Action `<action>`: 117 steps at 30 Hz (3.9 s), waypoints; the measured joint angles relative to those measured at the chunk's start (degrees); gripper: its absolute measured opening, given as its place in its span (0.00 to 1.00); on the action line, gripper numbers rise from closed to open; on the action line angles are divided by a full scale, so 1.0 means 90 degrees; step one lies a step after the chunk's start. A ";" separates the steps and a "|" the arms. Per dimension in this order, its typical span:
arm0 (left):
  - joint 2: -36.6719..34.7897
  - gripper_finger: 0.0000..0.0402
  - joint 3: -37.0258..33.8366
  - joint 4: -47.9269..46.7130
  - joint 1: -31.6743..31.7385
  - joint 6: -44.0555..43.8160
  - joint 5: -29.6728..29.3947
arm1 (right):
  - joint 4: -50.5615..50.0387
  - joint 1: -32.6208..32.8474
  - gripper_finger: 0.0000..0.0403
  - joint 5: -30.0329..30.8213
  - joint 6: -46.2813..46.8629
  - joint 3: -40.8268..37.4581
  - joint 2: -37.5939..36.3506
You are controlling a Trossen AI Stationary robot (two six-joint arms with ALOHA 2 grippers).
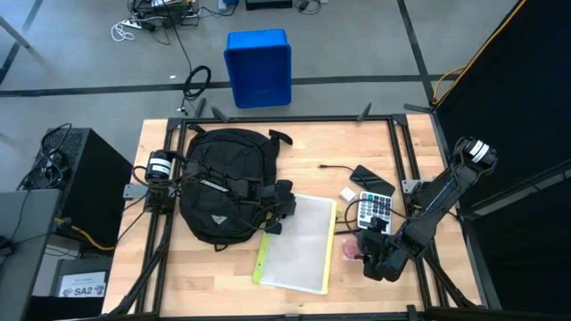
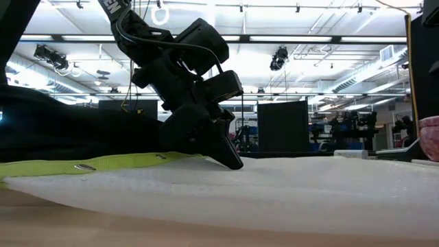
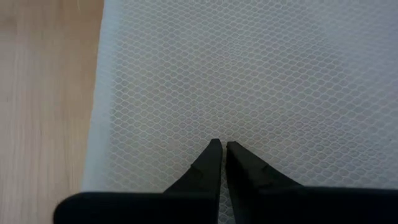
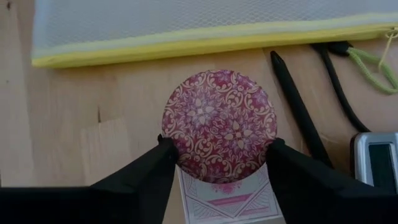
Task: Unpack backpack
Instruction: Remove the red scented candle jar from the white zip bag, then put the red scented candle jar into the white zip bag
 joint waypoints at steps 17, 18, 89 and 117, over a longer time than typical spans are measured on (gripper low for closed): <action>0.0007 0.00 0.0000 0.0088 -0.0005 -0.0013 0.0042 | -0.0065 -0.0303 0.75 0.0095 -0.0424 0.0050 0.0000; 0.0010 0.00 0.0000 0.0101 -0.0002 -0.0015 0.0079 | -0.0067 -0.0320 0.76 0.0091 -0.0444 0.0050 0.0000; -0.0027 0.00 0.0002 0.0372 -0.0007 -0.0141 0.0279 | 0.1293 -0.1095 0.66 -0.0728 -0.1049 -0.0848 -0.0005; -0.0984 0.00 -0.0007 0.0595 -0.0733 -0.0315 -0.0145 | 0.2607 -0.1149 0.66 -0.1258 -0.1684 -0.0060 0.1363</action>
